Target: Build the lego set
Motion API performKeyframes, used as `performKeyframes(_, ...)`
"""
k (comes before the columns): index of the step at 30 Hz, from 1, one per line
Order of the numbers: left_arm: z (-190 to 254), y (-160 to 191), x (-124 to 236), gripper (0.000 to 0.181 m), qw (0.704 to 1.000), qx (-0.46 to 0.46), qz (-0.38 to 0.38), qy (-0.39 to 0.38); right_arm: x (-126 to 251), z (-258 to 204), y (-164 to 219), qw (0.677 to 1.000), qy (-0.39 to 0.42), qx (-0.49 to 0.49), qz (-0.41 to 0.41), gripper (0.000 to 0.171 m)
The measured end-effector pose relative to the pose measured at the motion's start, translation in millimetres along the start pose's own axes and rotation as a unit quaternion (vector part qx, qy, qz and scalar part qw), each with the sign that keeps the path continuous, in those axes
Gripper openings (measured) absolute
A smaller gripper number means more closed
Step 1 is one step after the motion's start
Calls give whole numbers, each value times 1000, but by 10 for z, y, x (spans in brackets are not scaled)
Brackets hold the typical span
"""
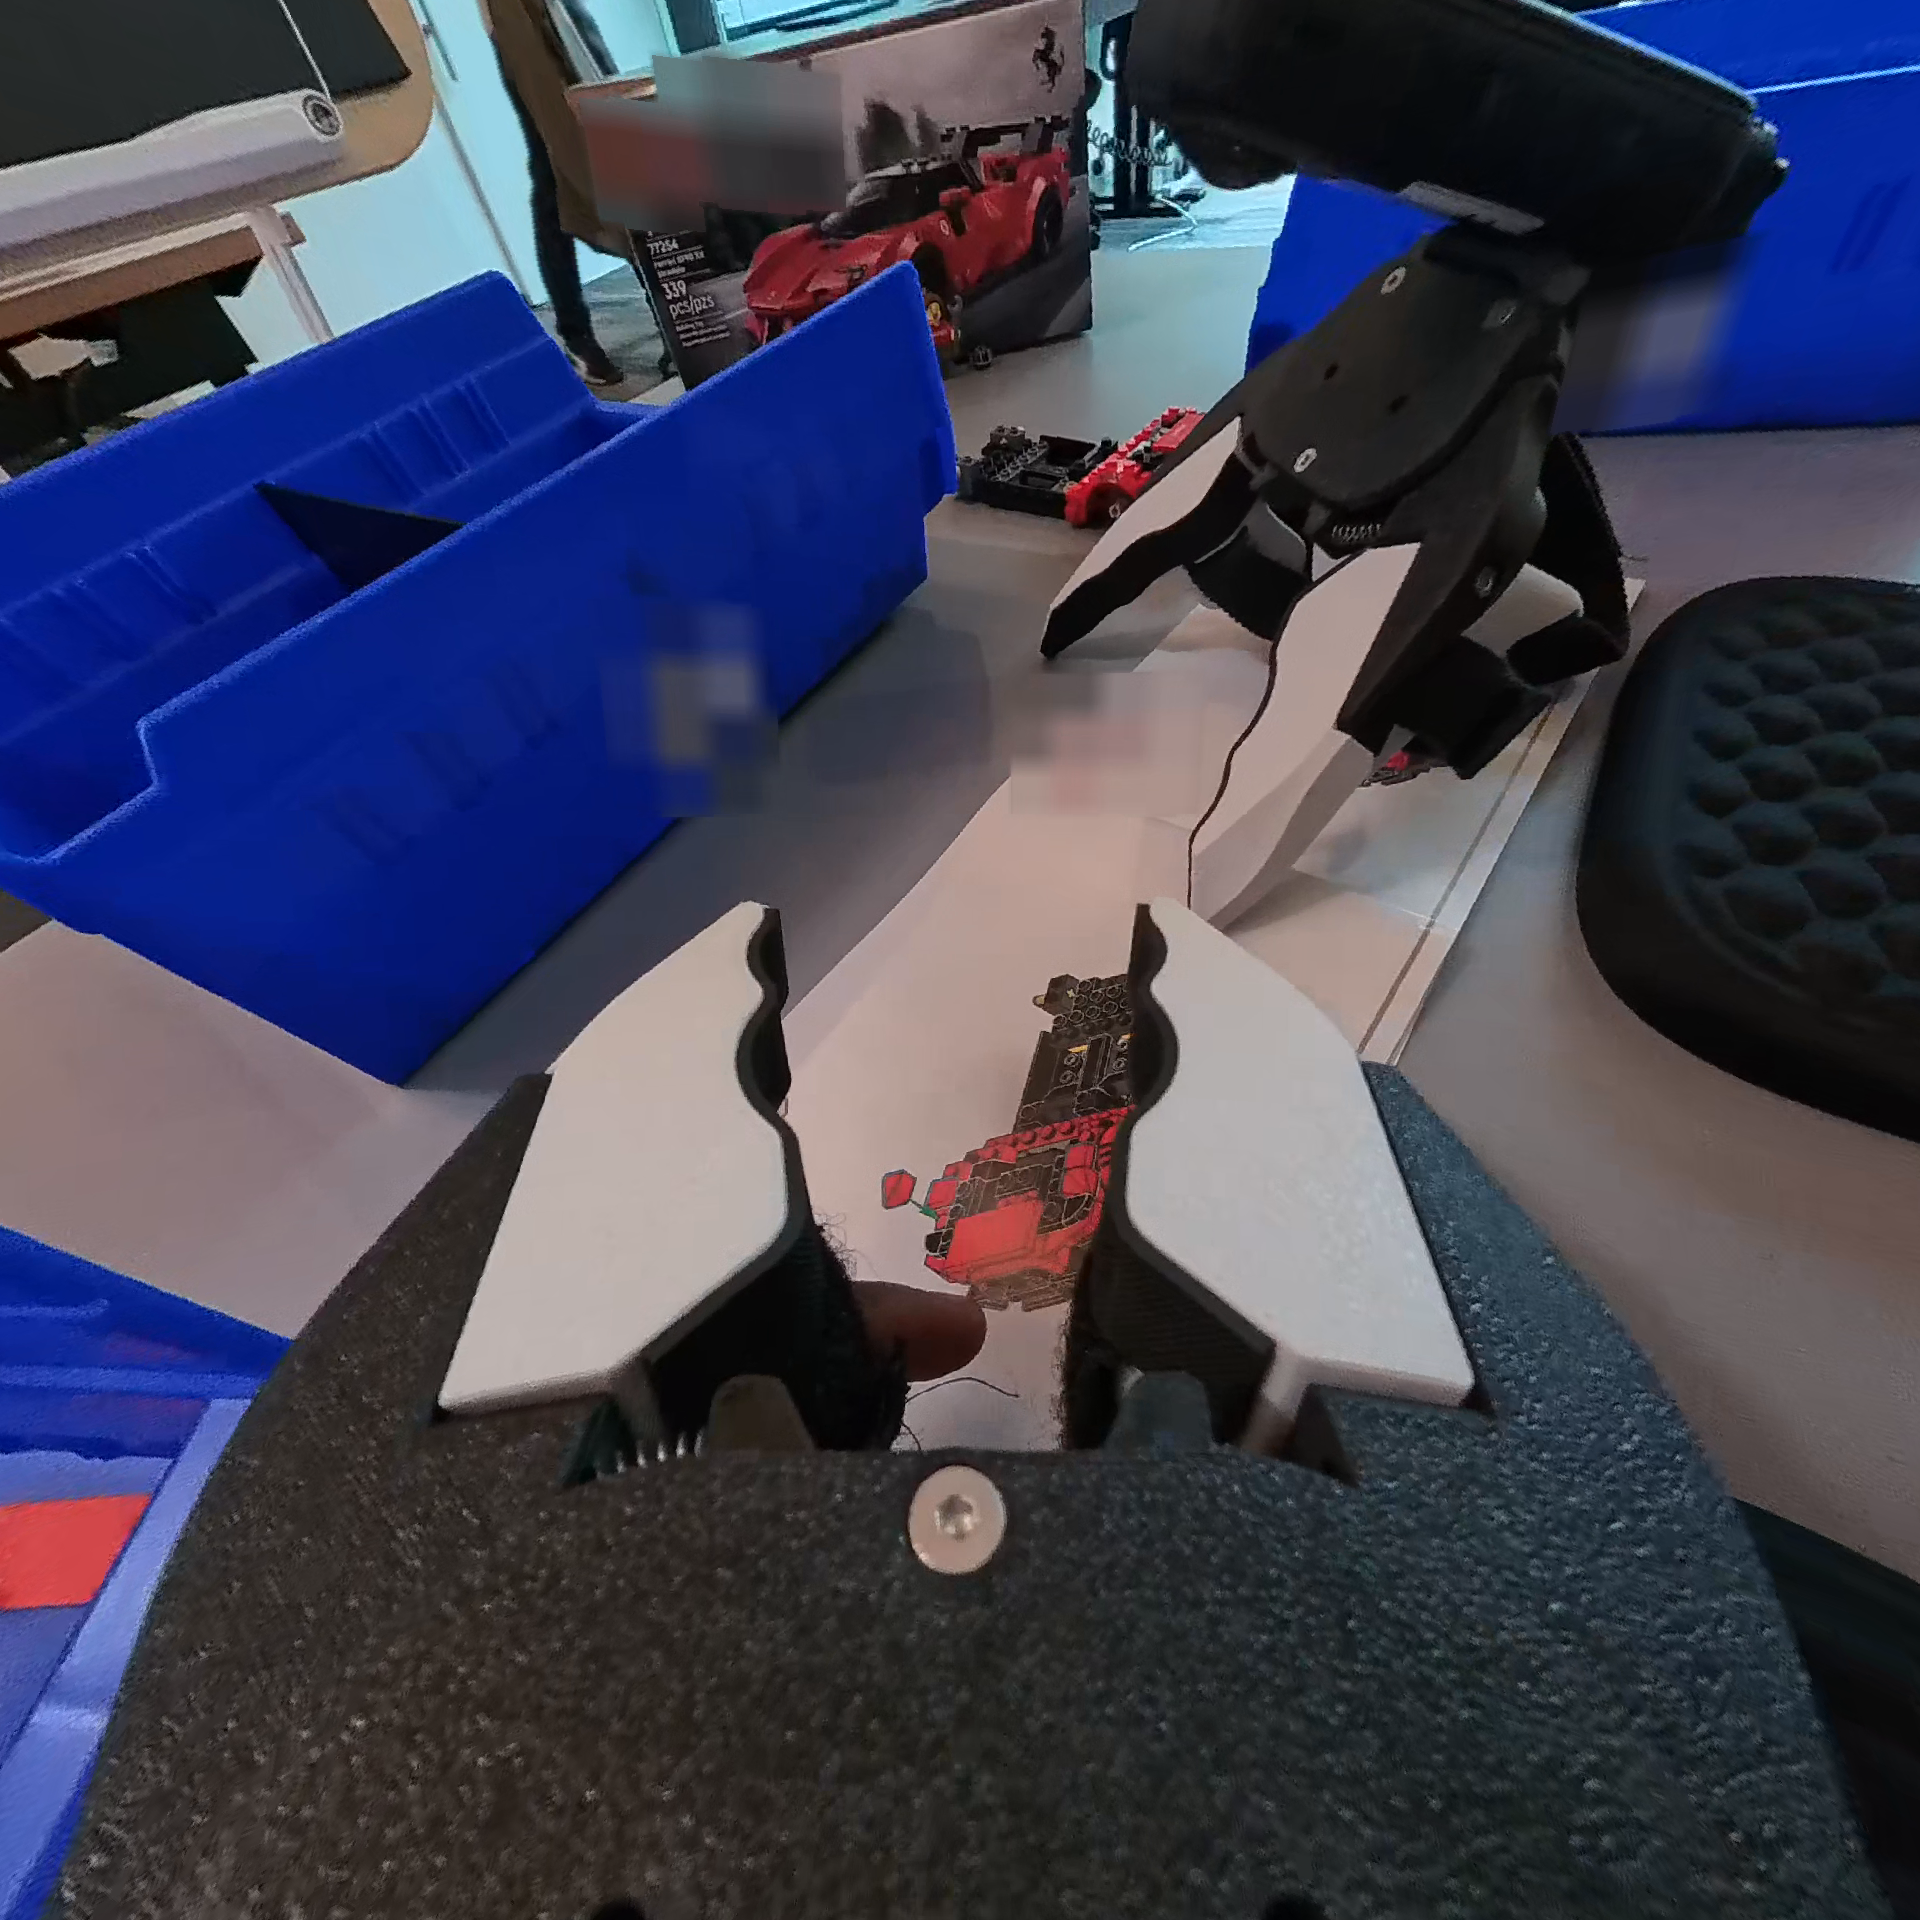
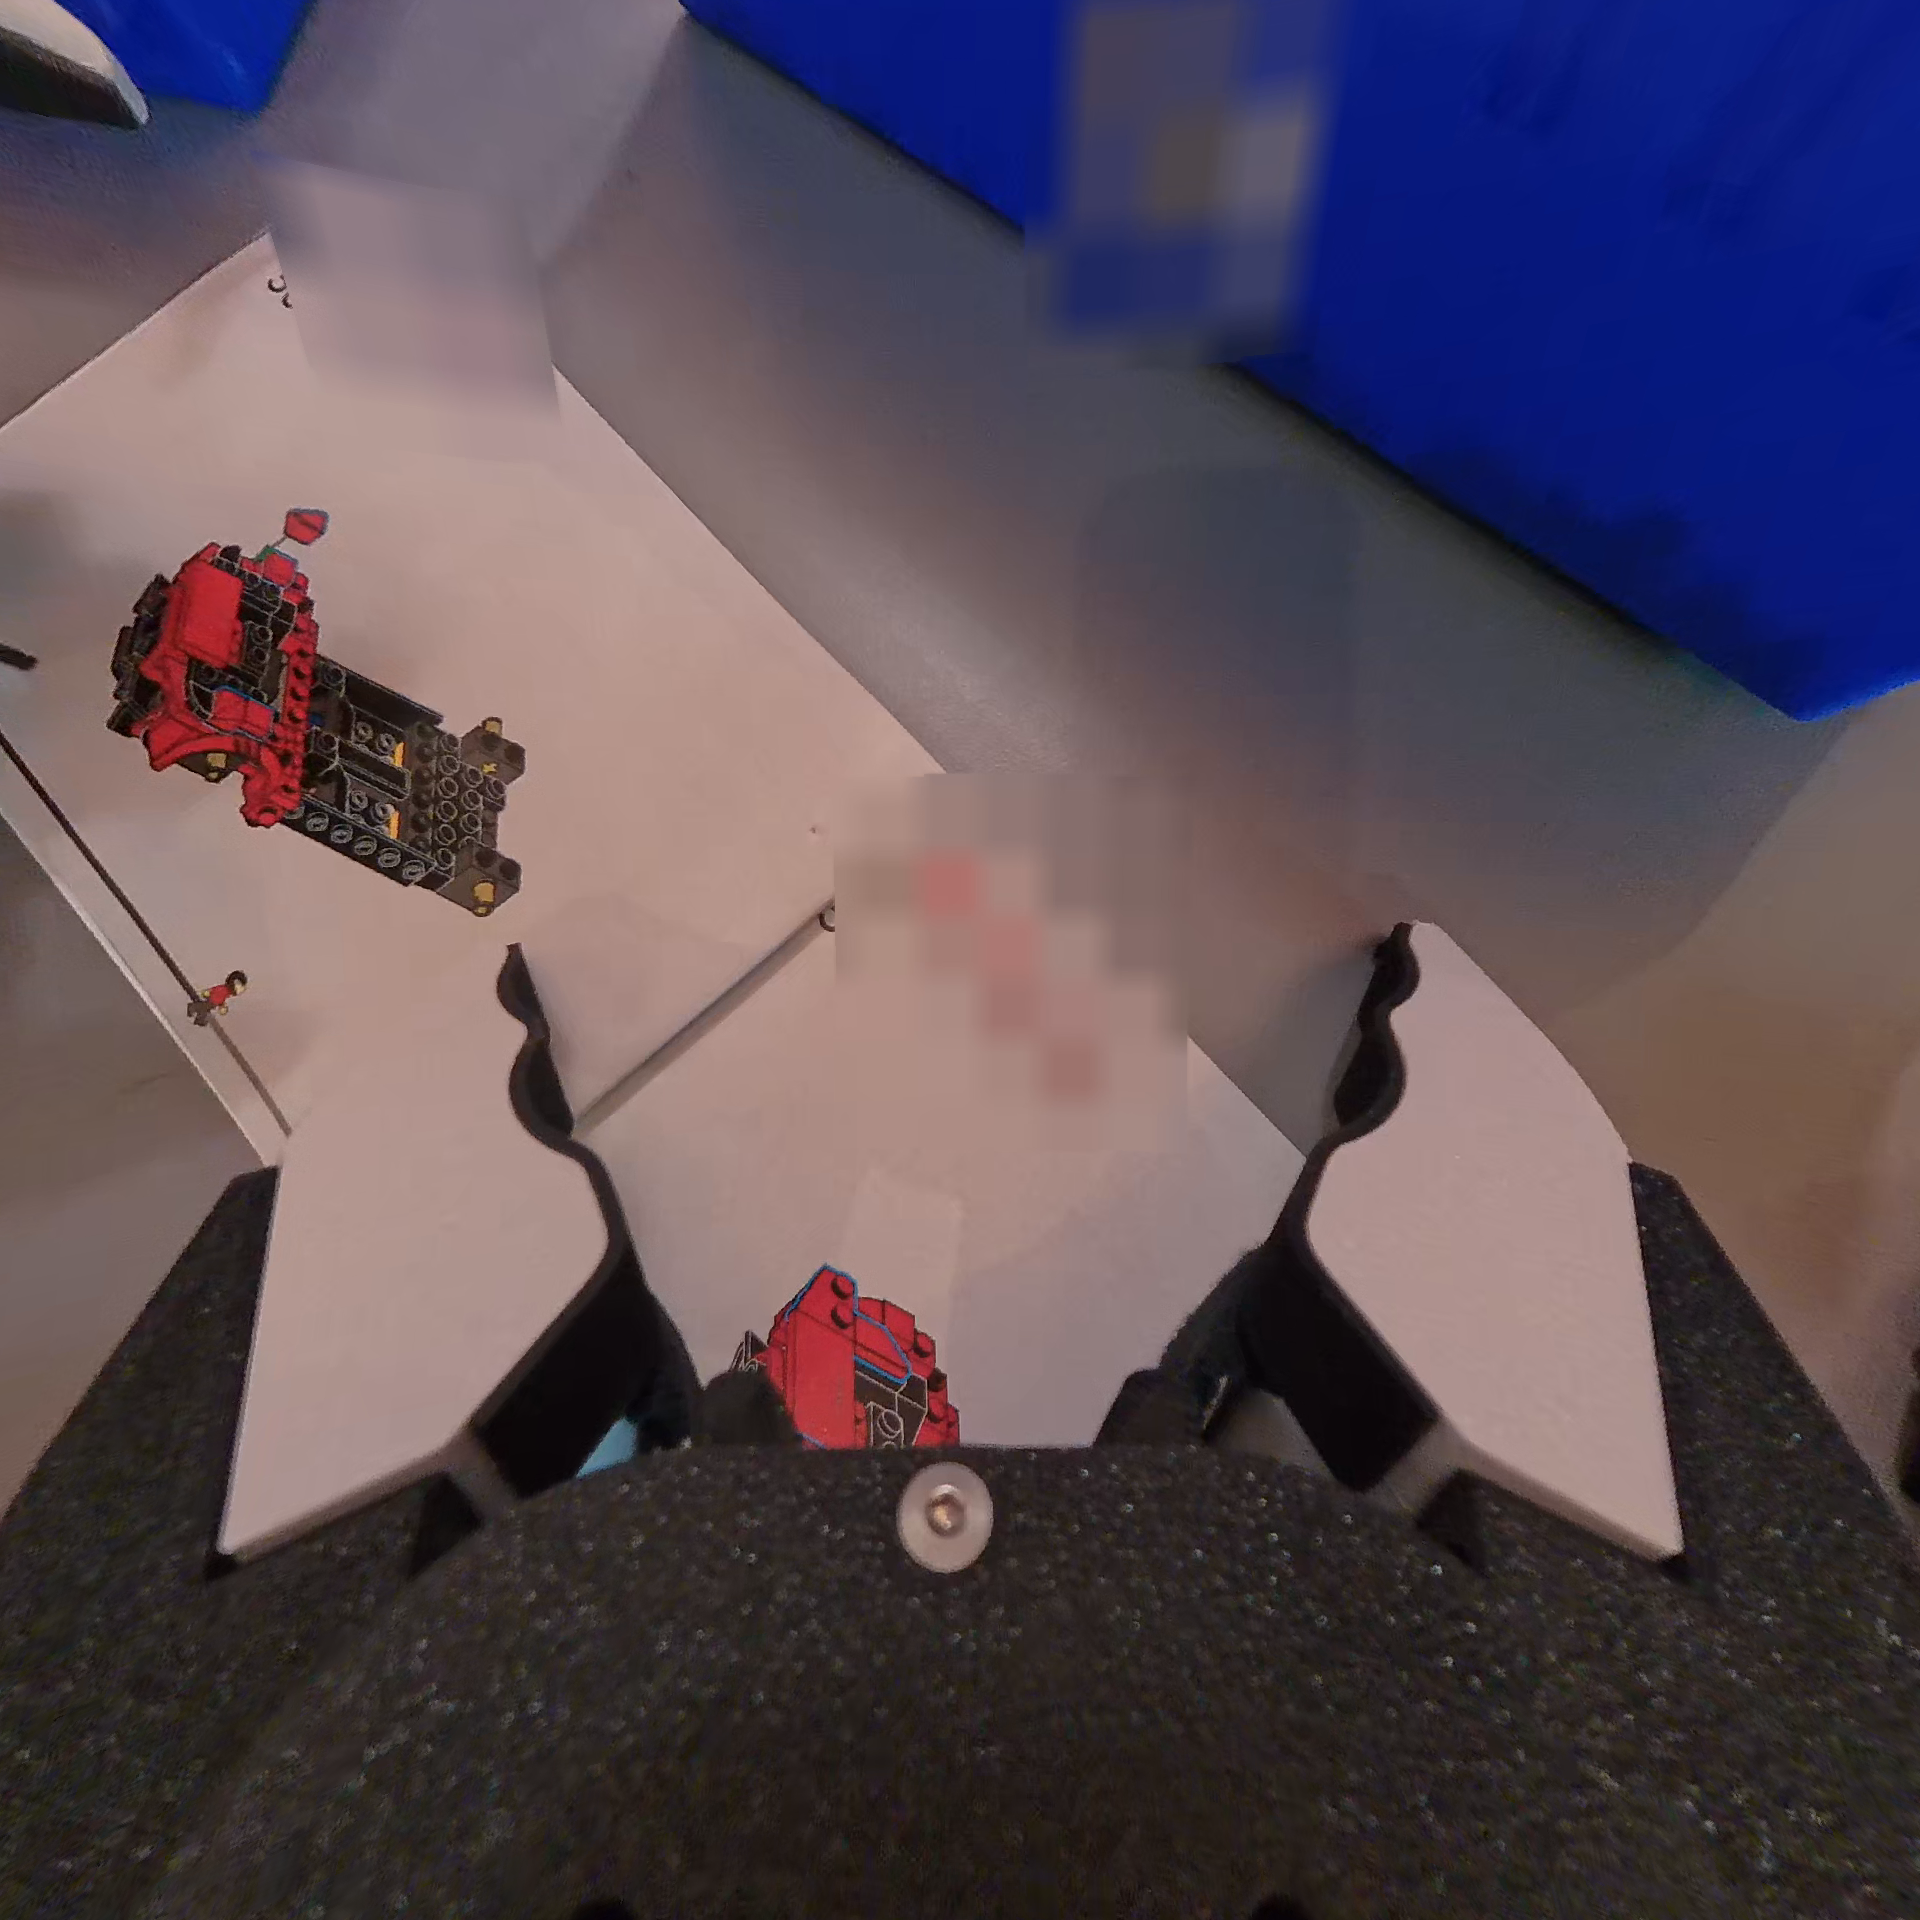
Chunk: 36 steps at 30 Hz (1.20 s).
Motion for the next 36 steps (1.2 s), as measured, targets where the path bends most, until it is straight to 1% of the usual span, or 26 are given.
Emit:
performKeyframes(25,24,21,4,60,1000,-20,-4,-3,-3,3,-2,1000,0,0,0,144)
performKeyframes(33,-30,16,13,58,1000,-17,0,-16,-4,4,-4,1000,0,0,0,144)
performKeyframes(36,7,26,10,57,999,-31,-2,-12,-4,4,-4,1000,0,0,0,144)
Point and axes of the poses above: each gripper's, where its closed fingertips meet, x back along the fingers, y out of its underside, z = x × y across the jaws, the point moved 1 cm from there along x, back along the fingers, and after that the axes turned 10 degrees about -y, right-handed, at the moved point
